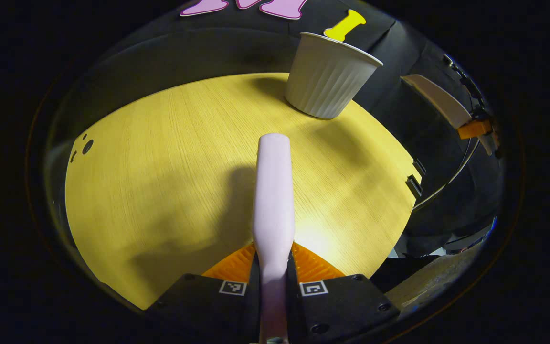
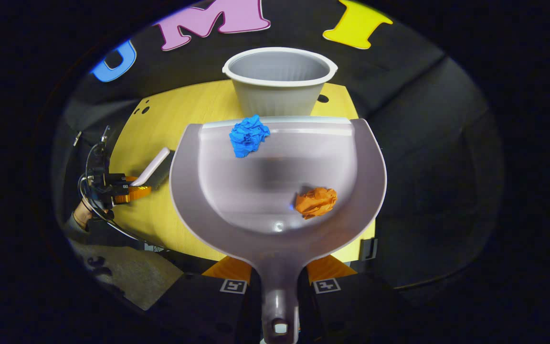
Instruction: Pick up the small broom and dustpan from the desktop, sweep the trash into the dustpan with the broom, and then empty the trash into the garbage bin.
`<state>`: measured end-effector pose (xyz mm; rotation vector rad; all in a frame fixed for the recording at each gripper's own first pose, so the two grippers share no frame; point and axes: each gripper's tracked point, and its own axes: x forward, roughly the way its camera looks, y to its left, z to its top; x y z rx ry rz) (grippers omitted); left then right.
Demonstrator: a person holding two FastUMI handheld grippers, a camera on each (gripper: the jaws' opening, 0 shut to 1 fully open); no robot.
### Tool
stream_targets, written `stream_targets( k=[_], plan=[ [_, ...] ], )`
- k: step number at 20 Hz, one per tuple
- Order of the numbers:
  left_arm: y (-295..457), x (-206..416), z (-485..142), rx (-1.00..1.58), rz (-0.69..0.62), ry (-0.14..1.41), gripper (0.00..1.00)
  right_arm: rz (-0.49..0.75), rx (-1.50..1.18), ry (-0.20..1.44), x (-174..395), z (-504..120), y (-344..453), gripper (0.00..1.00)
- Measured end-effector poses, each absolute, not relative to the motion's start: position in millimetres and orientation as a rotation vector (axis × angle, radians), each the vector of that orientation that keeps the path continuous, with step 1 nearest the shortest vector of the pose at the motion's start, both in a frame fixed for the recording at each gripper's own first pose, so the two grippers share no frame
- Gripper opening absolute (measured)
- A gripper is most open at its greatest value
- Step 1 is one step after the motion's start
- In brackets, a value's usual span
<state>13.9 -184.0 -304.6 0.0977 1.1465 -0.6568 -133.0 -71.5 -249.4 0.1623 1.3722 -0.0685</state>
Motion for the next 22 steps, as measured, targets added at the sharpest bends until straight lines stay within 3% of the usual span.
stream_targets(
  k=[7, 14, 22],
  plan=[
    [-183.0, 19.1, -305.3, 0.105, -0.665, 1.168, 0.26, -0.141, 0.136, 1.361, -65.8, -215.1, -122.4, 0.35],
    [-183.1, 21.0, -304.2, 0.073, -0.639, 1.182, 0.26, -0.165, -0.006, 1.454, -7.7, -220.1, -173.6, 0.35],
    [-183.0, 21.4, -304.4, 0.051, -0.594, 1.209, 0.26, -0.093, -0.222, 1.638, 34.1, -226.8, -188.5, 0.35]
  ],
)
